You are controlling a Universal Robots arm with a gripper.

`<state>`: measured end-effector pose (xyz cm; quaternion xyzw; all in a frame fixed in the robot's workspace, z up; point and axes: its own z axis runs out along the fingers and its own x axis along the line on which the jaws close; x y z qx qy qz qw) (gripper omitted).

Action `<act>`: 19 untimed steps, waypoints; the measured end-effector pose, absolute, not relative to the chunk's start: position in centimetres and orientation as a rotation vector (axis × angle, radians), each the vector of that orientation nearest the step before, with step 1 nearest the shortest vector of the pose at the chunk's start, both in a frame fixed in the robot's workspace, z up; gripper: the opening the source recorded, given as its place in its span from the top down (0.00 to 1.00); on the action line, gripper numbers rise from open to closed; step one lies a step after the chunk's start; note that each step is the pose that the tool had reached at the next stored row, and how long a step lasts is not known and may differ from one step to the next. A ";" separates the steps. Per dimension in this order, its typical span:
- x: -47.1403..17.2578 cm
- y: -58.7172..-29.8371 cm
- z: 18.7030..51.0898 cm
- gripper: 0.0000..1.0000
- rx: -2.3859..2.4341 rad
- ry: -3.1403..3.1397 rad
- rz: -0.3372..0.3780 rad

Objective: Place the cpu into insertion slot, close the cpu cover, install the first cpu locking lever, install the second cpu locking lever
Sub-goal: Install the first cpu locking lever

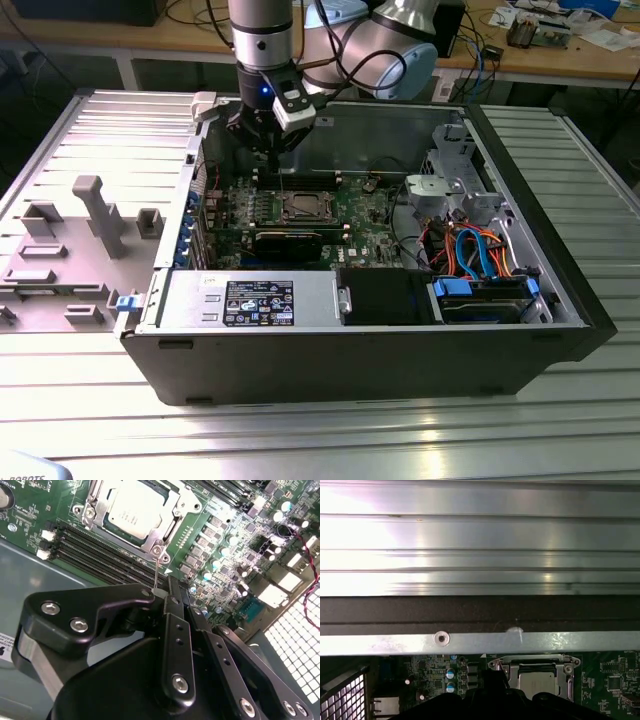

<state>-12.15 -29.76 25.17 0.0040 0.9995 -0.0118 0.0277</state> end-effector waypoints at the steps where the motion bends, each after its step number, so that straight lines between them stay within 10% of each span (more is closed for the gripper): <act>1: -12.1 -29.8 25.2 0.89 0.012 3.086 -0.036; 19: -11.8 -29.8 25.2 0.89 0.012 3.086 -0.035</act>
